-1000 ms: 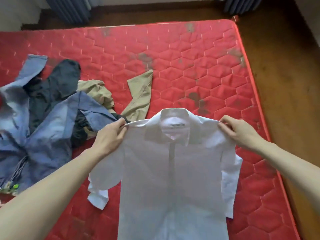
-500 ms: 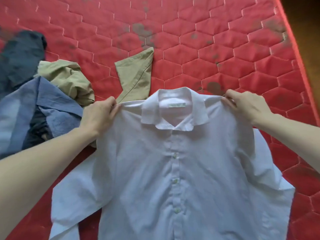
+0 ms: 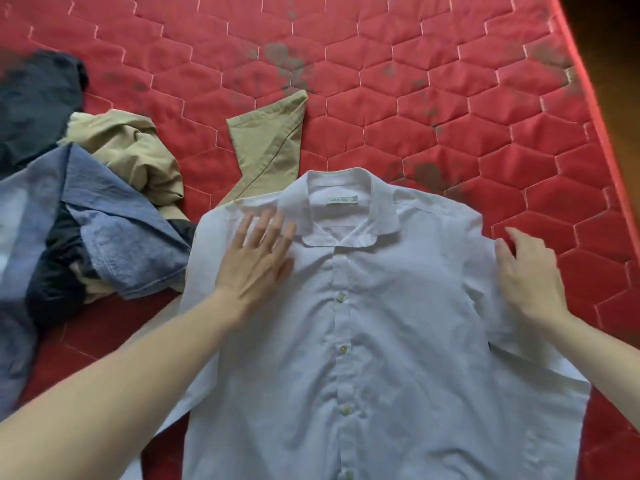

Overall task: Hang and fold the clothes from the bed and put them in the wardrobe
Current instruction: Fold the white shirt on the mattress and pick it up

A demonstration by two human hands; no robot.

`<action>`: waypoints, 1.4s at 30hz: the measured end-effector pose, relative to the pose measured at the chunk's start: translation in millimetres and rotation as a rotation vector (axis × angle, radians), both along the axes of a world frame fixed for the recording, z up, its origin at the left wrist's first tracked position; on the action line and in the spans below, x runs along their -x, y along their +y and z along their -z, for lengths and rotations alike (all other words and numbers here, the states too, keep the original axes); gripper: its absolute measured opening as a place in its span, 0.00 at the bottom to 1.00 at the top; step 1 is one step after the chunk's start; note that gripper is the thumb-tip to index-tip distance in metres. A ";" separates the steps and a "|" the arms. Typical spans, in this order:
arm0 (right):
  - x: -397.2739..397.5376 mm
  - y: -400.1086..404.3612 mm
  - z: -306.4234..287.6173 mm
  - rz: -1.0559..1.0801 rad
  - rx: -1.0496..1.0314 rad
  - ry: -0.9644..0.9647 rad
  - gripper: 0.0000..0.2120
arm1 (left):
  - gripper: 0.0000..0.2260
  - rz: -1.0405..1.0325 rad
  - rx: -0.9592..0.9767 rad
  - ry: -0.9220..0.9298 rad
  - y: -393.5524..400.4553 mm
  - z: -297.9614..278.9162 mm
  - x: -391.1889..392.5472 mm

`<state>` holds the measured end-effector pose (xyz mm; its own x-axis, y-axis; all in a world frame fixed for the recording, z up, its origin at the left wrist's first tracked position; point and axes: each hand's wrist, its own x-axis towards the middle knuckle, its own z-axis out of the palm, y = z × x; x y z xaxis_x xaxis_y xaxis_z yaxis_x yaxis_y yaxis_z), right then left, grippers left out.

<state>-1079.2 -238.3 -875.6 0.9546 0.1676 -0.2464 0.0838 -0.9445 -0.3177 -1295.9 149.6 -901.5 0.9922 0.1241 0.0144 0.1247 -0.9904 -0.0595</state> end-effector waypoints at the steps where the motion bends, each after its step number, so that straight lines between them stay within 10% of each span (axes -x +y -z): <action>1: 12.1 -15.3 -0.2 0.047 0.006 0.003 0.27 | 0.27 0.024 0.008 0.030 -12.2 0.4 4.9; 14: 122.5 -107.1 -14.8 0.288 0.032 0.049 0.28 | 0.26 0.198 0.161 0.275 -138.7 -0.3 25.7; 21: 121.4 -147.0 -11.9 0.235 -0.161 0.234 0.07 | 0.26 0.134 0.163 0.308 -181.7 -5.4 17.6; 27: 92.0 -164.8 -42.5 0.263 -0.524 0.326 0.13 | 0.28 0.109 0.301 0.187 -249.1 -20.3 -25.3; 32: 72.3 -188.0 -55.1 0.081 -0.593 0.766 0.28 | 0.27 0.103 0.445 0.275 -310.8 -33.3 -76.3; 42: -3.4 -257.9 -61.3 -0.606 0.278 -0.605 0.20 | 0.29 -0.033 0.317 0.560 -314.3 -14.7 -82.3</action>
<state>-1075.7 -496.2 -814.3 0.7013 0.6941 0.1625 0.6715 -0.7197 0.1761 -1213.6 -164.7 -886.8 0.8345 0.0679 -0.5469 0.1906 -0.9667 0.1707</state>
